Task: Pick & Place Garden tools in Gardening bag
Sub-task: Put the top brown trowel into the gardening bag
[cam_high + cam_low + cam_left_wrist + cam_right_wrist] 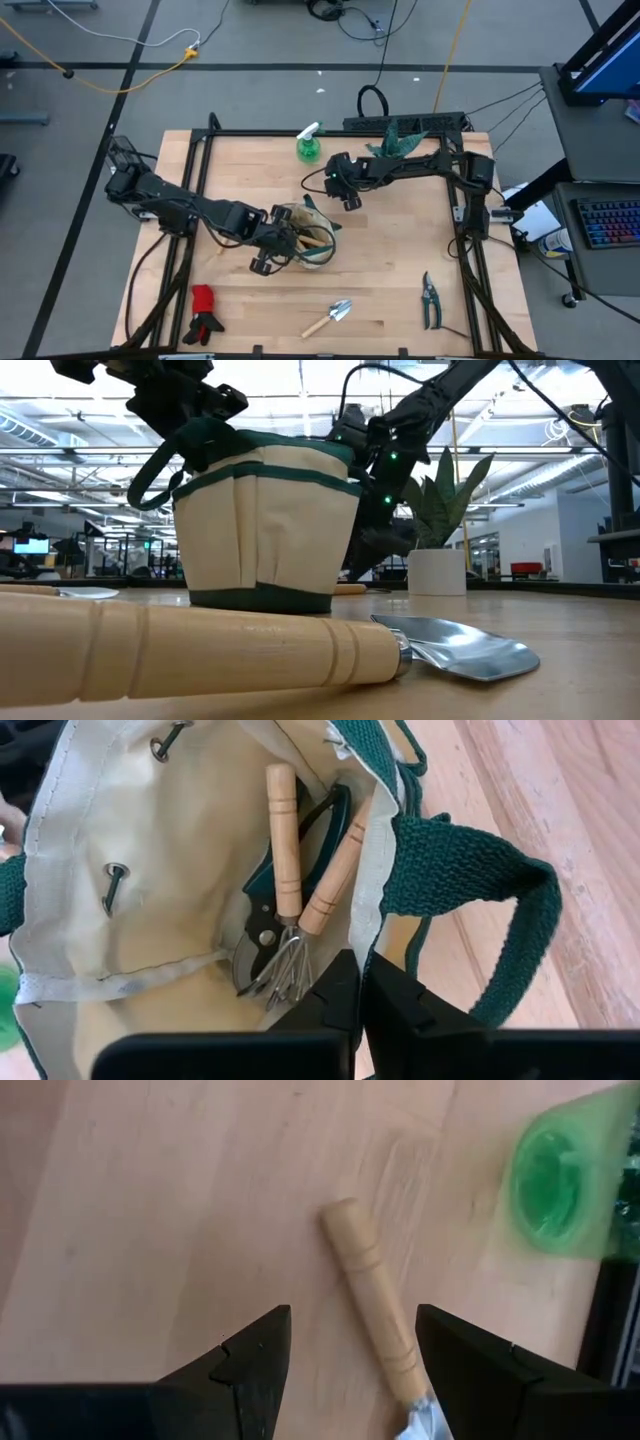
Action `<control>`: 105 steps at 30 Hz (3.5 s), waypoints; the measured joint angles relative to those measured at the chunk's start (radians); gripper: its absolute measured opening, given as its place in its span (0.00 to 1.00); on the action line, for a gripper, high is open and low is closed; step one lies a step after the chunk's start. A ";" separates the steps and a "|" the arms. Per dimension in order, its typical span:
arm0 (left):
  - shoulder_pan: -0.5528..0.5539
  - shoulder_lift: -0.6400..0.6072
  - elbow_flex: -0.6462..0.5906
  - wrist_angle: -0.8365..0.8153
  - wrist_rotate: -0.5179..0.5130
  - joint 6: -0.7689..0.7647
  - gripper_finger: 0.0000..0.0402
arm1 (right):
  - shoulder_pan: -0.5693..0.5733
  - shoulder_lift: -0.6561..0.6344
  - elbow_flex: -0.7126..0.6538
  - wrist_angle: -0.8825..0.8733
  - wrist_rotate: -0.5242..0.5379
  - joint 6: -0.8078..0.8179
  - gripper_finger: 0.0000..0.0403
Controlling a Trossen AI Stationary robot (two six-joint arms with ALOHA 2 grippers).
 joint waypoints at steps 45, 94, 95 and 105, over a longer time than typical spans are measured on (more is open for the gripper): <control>0.000 0.001 0.000 0.000 0.002 -0.003 0.02 | -0.178 0.078 0.001 0.062 -0.294 -0.311 0.40; -0.011 0.001 0.000 0.119 0.001 -0.117 0.08 | -0.136 -0.083 -0.002 0.189 -0.221 0.102 0.14; -0.012 0.001 0.000 0.129 0.001 -0.124 0.08 | -0.139 -0.092 -0.003 0.184 -0.238 0.117 0.14; -0.012 0.001 0.000 0.156 0.001 -0.154 0.08 | -0.144 -0.221 -0.002 0.201 -0.408 0.242 0.14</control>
